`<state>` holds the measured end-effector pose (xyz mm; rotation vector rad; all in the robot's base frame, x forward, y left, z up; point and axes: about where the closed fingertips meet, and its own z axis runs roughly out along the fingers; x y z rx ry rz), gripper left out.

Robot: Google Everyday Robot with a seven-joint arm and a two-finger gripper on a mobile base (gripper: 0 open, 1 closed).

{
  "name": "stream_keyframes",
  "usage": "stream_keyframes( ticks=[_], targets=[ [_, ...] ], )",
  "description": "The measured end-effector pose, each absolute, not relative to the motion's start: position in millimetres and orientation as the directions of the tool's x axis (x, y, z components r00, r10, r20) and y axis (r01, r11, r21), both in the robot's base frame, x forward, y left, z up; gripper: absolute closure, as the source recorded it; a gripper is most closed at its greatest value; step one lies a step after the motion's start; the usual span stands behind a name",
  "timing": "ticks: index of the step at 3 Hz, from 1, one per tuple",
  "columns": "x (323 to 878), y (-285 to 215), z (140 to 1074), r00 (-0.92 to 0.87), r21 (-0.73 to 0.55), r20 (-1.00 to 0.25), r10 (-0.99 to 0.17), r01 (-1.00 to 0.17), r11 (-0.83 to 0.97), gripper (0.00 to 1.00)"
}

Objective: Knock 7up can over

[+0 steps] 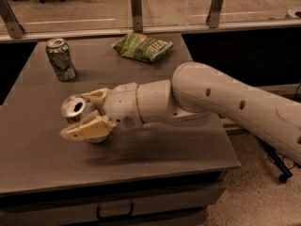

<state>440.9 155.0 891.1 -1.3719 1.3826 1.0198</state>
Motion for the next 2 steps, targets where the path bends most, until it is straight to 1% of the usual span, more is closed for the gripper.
stream_keyframes(
  ticks=[1, 2],
  targets=[
    [441, 178, 892, 0.079, -0.075, -0.969, -0.234, -0.997, -0.025, 0.65],
    [438, 195, 923, 0.197, -0.166, -0.933, -0.300, -0.978, -0.126, 0.87]
  ],
)
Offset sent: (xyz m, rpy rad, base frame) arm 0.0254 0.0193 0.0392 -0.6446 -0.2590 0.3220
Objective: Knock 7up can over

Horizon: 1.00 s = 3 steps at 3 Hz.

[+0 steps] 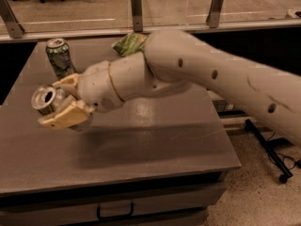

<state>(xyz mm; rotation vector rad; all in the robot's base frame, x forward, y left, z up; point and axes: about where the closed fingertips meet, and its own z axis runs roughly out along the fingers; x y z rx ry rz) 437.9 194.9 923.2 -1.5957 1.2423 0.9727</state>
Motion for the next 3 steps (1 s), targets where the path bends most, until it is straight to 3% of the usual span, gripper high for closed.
stream_keyframes(
  ticks=[1, 3],
  targets=[
    [429, 188, 956, 0.295, -0.210, -0.835, -0.465, -0.951, -0.227, 1.00],
    [441, 149, 908, 0.242, -0.063, -0.539, -0.807, -0.967, -0.248, 1.00]
  ],
)
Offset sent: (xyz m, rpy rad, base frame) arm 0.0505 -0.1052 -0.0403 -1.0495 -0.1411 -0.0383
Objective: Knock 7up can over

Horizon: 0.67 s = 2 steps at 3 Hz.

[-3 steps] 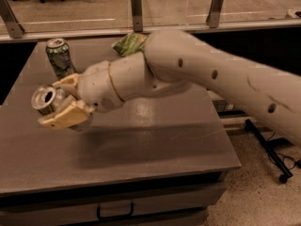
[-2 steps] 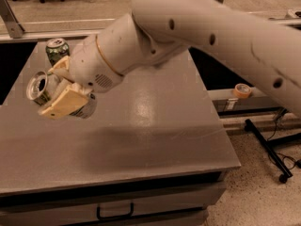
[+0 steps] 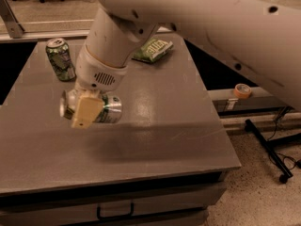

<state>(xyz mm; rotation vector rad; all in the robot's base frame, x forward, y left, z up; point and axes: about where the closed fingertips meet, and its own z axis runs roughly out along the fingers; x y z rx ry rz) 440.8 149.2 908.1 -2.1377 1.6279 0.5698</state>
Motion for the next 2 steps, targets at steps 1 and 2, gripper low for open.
stream_keyframes(
  ticks=[1, 2],
  targets=[
    [456, 122, 872, 0.197, -0.051, -0.343, -0.918, -0.980, -0.191, 1.00],
    [473, 95, 851, 0.156, -0.093, -0.194, -0.968, -0.986, -0.140, 0.82]
  ],
)
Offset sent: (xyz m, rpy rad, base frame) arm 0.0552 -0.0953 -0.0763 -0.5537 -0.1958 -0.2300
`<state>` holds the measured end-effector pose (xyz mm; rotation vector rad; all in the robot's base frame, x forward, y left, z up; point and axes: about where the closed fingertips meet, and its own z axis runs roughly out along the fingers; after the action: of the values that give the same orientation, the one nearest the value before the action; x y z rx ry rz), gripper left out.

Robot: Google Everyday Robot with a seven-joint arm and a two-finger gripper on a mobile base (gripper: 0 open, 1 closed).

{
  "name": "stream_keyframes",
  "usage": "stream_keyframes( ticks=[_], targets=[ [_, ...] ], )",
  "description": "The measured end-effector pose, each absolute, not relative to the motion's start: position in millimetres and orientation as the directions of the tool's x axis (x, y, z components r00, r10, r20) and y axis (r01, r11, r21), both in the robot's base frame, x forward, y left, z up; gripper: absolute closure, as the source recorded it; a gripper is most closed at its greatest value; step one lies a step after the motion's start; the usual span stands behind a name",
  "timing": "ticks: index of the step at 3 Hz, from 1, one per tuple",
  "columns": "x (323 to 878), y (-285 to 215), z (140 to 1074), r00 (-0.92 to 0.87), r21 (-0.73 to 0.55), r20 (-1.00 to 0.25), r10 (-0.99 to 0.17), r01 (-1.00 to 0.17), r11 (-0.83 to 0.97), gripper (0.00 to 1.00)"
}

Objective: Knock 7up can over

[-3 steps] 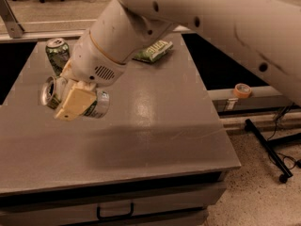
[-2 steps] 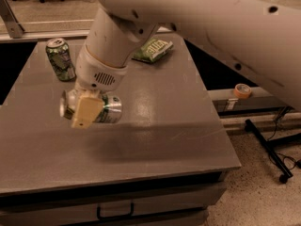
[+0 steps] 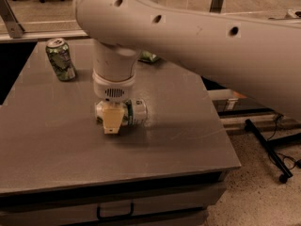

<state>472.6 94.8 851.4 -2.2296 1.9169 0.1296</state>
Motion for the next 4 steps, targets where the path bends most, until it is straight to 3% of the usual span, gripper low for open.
stream_keyframes(
  ticks=[1, 3, 4],
  targets=[
    [484, 76, 843, 0.113, -0.127, -0.114, -0.987, -0.987, -0.098, 0.59],
    [490, 58, 843, 0.053, -0.151, -0.093, -0.994, -0.988, -0.039, 0.12],
    [492, 53, 847, 0.031, -0.156, -0.109, -0.994, -0.988, -0.014, 0.00]
  ],
)
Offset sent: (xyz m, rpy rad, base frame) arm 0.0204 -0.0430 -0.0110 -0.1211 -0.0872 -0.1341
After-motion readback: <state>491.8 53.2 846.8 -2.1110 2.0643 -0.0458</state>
